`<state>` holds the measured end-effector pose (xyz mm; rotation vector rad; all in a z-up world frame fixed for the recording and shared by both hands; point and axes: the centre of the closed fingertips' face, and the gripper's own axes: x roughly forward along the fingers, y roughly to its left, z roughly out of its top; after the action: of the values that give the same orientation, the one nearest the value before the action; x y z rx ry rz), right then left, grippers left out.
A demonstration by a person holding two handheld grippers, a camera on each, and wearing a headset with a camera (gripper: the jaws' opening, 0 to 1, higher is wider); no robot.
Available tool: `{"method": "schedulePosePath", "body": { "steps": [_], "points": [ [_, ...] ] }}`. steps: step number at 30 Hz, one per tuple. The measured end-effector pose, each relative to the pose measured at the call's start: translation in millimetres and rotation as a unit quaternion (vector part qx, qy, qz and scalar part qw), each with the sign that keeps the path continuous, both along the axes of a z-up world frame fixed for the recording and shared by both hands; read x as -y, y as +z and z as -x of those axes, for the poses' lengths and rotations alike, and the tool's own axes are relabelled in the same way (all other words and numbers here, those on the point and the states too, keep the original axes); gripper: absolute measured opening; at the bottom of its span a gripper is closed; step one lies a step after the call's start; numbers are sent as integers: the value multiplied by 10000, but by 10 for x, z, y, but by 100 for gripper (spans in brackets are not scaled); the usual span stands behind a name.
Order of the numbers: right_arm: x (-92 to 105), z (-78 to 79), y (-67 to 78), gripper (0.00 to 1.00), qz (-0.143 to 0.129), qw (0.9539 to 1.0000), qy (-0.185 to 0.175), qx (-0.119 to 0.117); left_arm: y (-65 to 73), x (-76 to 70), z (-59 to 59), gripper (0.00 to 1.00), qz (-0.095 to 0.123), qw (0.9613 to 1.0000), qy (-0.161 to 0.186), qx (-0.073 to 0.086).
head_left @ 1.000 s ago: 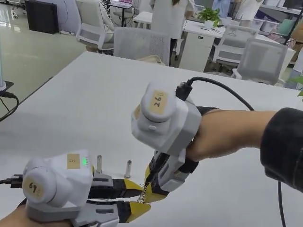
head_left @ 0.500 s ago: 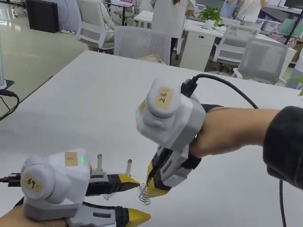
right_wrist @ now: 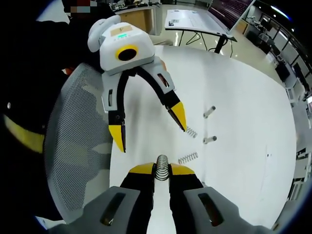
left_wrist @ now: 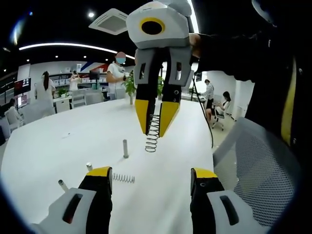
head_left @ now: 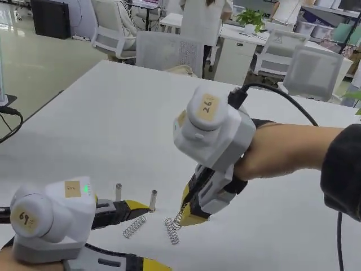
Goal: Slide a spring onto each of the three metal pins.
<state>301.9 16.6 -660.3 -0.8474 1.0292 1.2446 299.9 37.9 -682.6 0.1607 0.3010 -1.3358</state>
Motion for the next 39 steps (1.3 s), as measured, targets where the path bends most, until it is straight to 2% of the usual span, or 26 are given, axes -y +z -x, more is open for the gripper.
{"method": "schedulePosePath", "body": {
  "steps": [14, 24, 30, 39],
  "points": [
    [211, -152, 95, 8, -76, 9993, -334, 131, -30, -311, -117, 64, -10, 9988, 494, 16],
    [552, -323, 177, 8, -42, 9968, -747, 275, -62, -535, -159, 64, -44, 9965, 835, 24],
    [700, -410, 187, 8, -17, 9949, -957, 322, -72, -583, -163, 64, -61, 9956, 937, 38],
    [858, -505, 37, 8, 227, 9935, -1085, 247, -94, -595, -156, 63, -123, 9952, 967, 68]
  ]
}}
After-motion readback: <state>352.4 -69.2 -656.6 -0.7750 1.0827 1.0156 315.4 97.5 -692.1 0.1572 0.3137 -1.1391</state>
